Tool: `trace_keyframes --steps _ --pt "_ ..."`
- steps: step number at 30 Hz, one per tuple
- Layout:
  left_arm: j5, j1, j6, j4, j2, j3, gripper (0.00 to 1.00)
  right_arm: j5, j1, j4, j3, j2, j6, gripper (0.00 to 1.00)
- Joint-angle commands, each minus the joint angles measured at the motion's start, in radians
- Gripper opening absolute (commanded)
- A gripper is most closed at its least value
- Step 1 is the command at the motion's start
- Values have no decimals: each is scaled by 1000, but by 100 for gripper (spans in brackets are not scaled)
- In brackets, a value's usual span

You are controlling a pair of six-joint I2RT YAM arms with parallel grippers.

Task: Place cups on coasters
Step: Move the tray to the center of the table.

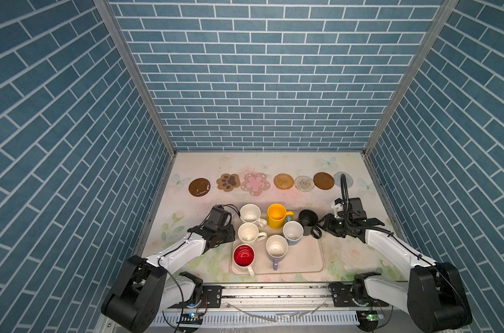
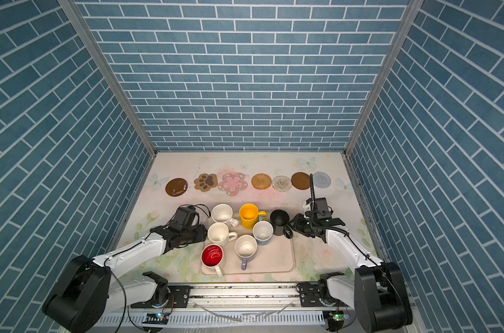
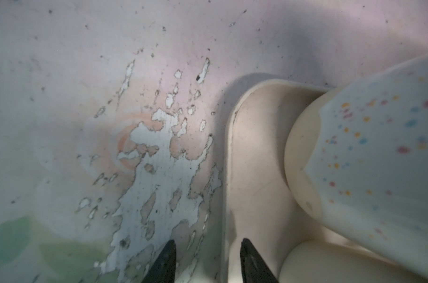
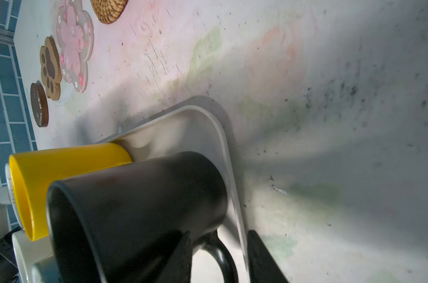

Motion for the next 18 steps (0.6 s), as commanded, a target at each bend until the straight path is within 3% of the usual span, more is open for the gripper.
trace_keyframes --steps 1,18 --pt "15 5 6 -9 29 6 41 1 -3 42 -22 35 -30 38" --pt "22 4 -23 63 82 -14 23 55 47 81 4 187 -43 29"
